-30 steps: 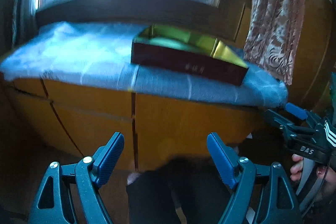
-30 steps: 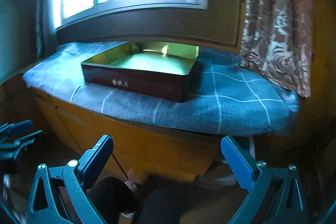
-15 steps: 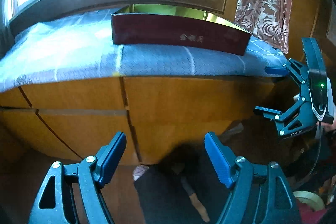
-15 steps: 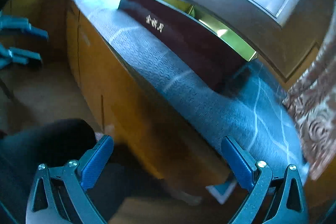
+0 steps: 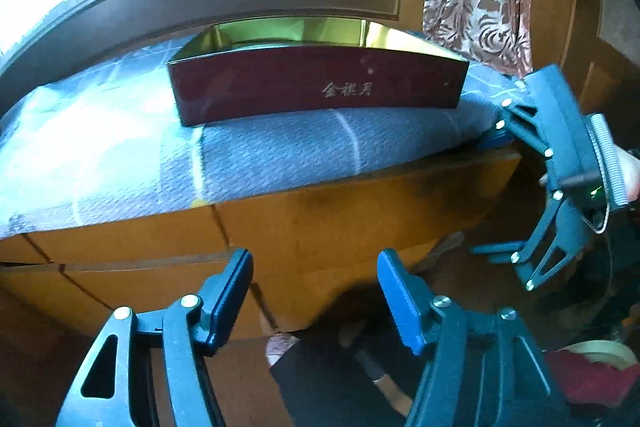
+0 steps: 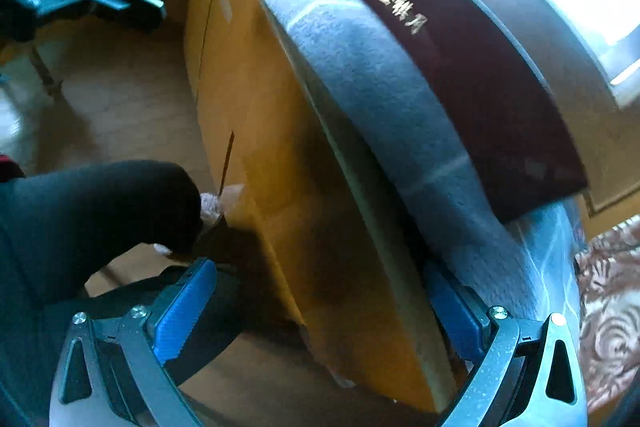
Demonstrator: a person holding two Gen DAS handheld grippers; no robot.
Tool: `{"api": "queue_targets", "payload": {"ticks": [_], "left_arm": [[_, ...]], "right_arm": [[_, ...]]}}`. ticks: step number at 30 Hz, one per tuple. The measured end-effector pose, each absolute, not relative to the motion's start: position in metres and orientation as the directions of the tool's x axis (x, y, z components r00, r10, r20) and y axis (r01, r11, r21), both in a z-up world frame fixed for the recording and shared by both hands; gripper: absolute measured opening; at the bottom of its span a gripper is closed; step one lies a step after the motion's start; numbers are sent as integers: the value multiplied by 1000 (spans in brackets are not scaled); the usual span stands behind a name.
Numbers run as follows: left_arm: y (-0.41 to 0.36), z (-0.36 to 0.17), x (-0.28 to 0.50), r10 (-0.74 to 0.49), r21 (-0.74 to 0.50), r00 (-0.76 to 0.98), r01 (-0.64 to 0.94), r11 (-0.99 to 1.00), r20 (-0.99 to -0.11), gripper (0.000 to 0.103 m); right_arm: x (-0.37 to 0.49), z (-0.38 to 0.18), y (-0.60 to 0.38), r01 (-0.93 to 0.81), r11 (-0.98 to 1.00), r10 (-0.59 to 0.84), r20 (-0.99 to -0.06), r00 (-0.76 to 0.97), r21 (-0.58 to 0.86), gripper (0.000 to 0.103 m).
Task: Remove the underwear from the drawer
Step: 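Lower the right tool to the edge of the wooden drawer, then grip the drawer edge with the right tool and pull it open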
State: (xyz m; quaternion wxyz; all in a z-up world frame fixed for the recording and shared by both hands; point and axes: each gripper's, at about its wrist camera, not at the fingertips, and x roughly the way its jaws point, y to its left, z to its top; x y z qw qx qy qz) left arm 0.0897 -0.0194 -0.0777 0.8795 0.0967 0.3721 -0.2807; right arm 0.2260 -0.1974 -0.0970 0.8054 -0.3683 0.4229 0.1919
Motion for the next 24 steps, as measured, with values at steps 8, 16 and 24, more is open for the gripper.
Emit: {"api": "queue_targets", "payload": {"ticks": [8,16,24], "left_arm": [[-47,-79,90,-419,16,563,610,792,-712,66],[-66,-68,90,-384,67,597,594,801,-704,66],[-85,-67,111,-324,141,559,634,761,-763,66]], "right_arm": [[227,-89,-202,-732,592,37,-896,443,-337,103],[228,-70,-214,-779,595,130,-933,335,-197,103],[210,-78,-206,-838,514,123,-950,285,-185,103]]}}
